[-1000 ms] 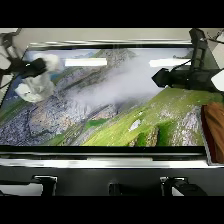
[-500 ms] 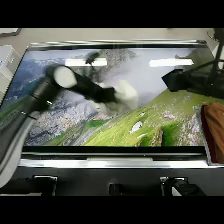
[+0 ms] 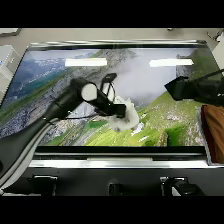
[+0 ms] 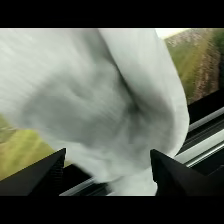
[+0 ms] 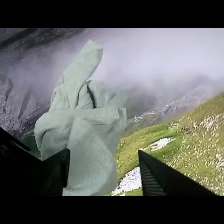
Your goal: Fold the clothes and pants, and hang the long-sleeved shirts on hangers.
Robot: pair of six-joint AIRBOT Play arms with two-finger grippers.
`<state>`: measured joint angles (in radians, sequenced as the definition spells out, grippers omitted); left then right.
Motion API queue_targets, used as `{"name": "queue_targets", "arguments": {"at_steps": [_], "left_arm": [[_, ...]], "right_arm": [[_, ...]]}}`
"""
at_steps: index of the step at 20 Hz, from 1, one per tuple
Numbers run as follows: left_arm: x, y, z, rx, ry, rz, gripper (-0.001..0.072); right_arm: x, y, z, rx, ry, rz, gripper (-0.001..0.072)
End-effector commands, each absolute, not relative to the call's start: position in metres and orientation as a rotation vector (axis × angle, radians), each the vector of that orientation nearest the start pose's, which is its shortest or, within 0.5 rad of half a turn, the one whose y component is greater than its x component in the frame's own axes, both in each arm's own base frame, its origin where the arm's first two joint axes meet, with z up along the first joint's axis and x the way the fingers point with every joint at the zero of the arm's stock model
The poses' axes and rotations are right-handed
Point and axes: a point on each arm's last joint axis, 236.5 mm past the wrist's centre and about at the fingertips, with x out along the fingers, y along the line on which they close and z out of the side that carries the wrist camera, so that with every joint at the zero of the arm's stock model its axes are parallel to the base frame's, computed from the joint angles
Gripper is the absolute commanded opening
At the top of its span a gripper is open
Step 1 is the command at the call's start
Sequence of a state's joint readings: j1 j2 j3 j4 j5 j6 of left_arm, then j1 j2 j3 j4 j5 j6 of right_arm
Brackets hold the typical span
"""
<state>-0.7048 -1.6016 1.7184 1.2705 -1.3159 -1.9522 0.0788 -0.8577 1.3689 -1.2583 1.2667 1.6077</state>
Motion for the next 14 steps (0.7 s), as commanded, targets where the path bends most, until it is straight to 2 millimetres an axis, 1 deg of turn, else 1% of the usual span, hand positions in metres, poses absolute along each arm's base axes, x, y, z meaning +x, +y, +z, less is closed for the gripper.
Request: {"name": "queue_targets", "arguments": {"at_steps": [1,2,3,4,5,7,8,10,11,12,14], "left_arm": [[0.337,-0.283,0.093,0.003,1.364,-0.457,0.0611],[0.341,-0.256,0.105,0.029,1.348,-0.41,0.0611],[0.344,-0.229,0.118,0.053,1.327,-0.375,0.061],[0.344,-0.207,0.129,0.062,1.314,-0.347,0.0609],[0.344,-0.187,0.14,0.064,1.3,-0.325,0.0609],[0.346,-0.157,0.157,0.04,1.266,-0.286,0.0608],[0.348,-0.145,0.164,0.018,1.249,-0.262,0.0608],[0.351,-0.128,0.17,-0.013,1.23,-0.225,0.0608],[0.353,-0.122,0.171,-0.024,1.228,-0.21,0.0608],[0.354,-0.118,0.171,-0.03,1.23,-0.2,0.0609],[0.357,-0.112,0.17,-0.039,1.23,-0.185,0.0608]], "right_arm": [[0.326,0.083,0.211,0.282,0.926,0.198,0.0622],[0.327,0.083,0.192,0.257,1.005,0.203,0.068],[0.328,0.084,0.172,0.215,1.082,0.223,0.0685],[0.33,0.089,0.153,0.189,1.158,0.255,0.0686],[0.331,0.098,0.136,0.191,1.225,0.302,0.0686],[0.339,0.13,0.112,0.239,1.304,0.457,0.0685],[0.342,0.143,0.1,0.263,1.343,0.524,0.0685],[0.344,0.156,0.075,0.295,1.421,0.619,0.0685],[0.346,0.158,0.069,0.356,1.429,0.661,0.0685],[0.349,0.153,0.065,0.416,1.428,0.686,0.0685],[0.348,0.114,0.045,0.528,1.439,0.631,0.0679]]}}
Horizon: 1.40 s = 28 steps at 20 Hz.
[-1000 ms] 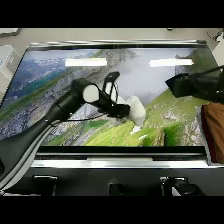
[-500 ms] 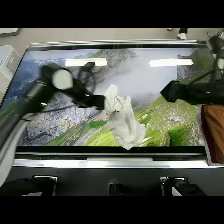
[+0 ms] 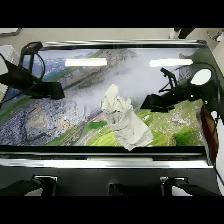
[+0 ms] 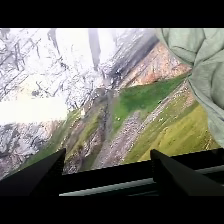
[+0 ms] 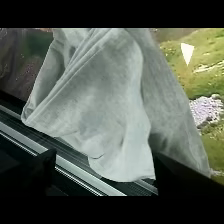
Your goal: Fold the clothes and pants, and hang the long-sleeved shirts on hangers.
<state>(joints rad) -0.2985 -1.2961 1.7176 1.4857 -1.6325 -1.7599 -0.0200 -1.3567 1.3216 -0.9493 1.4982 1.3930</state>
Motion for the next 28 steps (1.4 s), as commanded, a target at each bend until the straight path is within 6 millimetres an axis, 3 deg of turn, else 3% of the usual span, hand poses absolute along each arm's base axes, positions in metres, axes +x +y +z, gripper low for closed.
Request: {"name": "queue_targets", "arguments": {"at_steps": [1,5,9,13,19,23,28], "left_arm": [[0.358,-0.111,0.17,-0.039,1.227,-0.181,0.0609],[0.363,-0.106,0.171,-0.009,1.205,-0.173,0.0609],[0.375,-0.11,0.176,-0.021,1.15,-0.18,0.0608],[0.381,-0.112,0.171,-0.021,1.152,-0.18,0.0609],[0.385,-0.114,0.159,-0.019,1.181,-0.18,0.0609],[0.388,-0.115,0.151,-0.016,1.201,-0.177,0.0609],[0.39,-0.115,0.148,-0.015,1.209,-0.176,0.0609]], "right_arm": [[0.344,0.099,0.038,0.613,1.433,0.614,0.0674],[0.306,0.07,0.01,0.823,1.417,0.548,0.0674],[0.265,0.06,-0.032,0.755,1.503,0.439,0.0674],[0.239,0.06,-0.06,0.756,1.578,0.396,0.0674],[0.264,0.052,-0.073,0.759,1.478,0.329,0.0674],[0.273,0.065,-0.076,0.836,1.462,0.373,0.0656],[0.263,0.089,-0.085,0.725,1.524,0.434,0.0655]]}}
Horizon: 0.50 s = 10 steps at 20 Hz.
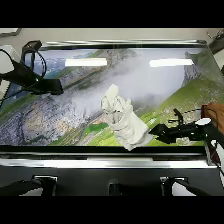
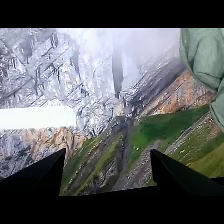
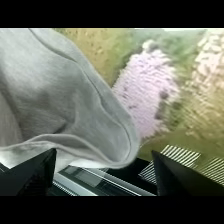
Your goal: Fold the clothes and pants, and hang the long-sleeved shirts on hangers.
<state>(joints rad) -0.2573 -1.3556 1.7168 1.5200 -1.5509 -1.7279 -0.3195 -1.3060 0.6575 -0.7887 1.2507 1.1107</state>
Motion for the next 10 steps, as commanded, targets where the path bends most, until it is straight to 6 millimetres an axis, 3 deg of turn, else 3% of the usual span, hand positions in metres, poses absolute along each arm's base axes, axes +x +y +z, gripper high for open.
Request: {"name": "queue_targets", "arguments": {"at_steps": [1,2,6,7,8,10], "left_arm": [[0.39,-0.115,0.148,-0.015,1.209,-0.176,0.0609],[0.39,-0.115,0.148,-0.015,1.209,-0.176,0.0609],[0.39,-0.115,0.148,-0.015,1.209,-0.176,0.0608],[0.39,-0.115,0.148,-0.016,1.209,-0.175,0.0609],[0.391,-0.114,0.147,-0.018,1.208,-0.173,0.0609],[0.398,-0.11,0.145,-0.027,1.198,-0.162,0.0609]], "right_arm": [[0.261,0.091,-0.087,0.701,1.535,0.435,0.0653],[0.26,0.091,-0.089,0.681,1.539,0.431,0.0609],[0.271,0.086,-0.095,0.666,1.503,0.388,0.0242],[0.271,0.085,-0.095,0.665,1.5,0.387,0.0118],[0.272,0.085,-0.095,0.666,1.498,0.386,0.0047],[0.272,0.087,-0.094,0.667,1.497,0.396,0.0036]]}}
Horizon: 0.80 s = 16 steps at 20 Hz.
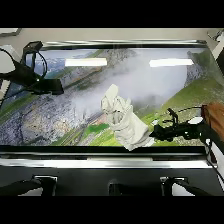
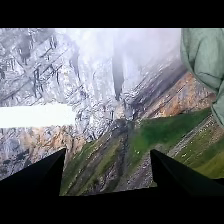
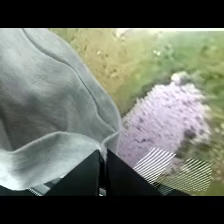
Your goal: Fold the clothes and pants, and hang the long-sleeved shirts on hangers.
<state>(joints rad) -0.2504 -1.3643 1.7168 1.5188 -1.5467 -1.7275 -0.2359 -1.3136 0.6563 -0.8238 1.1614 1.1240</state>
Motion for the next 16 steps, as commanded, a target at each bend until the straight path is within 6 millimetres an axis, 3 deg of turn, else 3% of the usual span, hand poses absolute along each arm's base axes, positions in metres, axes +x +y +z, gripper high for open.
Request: {"name": "queue_targets", "arguments": {"at_steps": [1,3,8,12,16], "left_arm": [[0.405,-0.106,0.141,-0.04,1.194,-0.153,0.0609],[0.425,-0.108,0.129,-0.113,1.183,-0.193,0.0609],[0.474,-0.159,0.062,-0.449,1.192,-0.545,0.0609],[0.487,-0.194,0.001,-0.605,1.257,-0.701,0.0609],[0.491,-0.222,-0.029,-0.685,1.273,-0.754,0.0609]], "right_arm": [[0.27,0.087,-0.093,0.668,1.503,0.4,0.0036],[0.265,0.09,-0.091,0.664,1.518,0.427,0.0036],[0.248,0.101,-0.082,0.69,1.576,0.498,0.0034],[0.24,0.104,-0.078,0.703,1.611,0.521,0.0034],[0.239,0.105,-0.077,0.709,1.617,0.519,0.0034]]}}
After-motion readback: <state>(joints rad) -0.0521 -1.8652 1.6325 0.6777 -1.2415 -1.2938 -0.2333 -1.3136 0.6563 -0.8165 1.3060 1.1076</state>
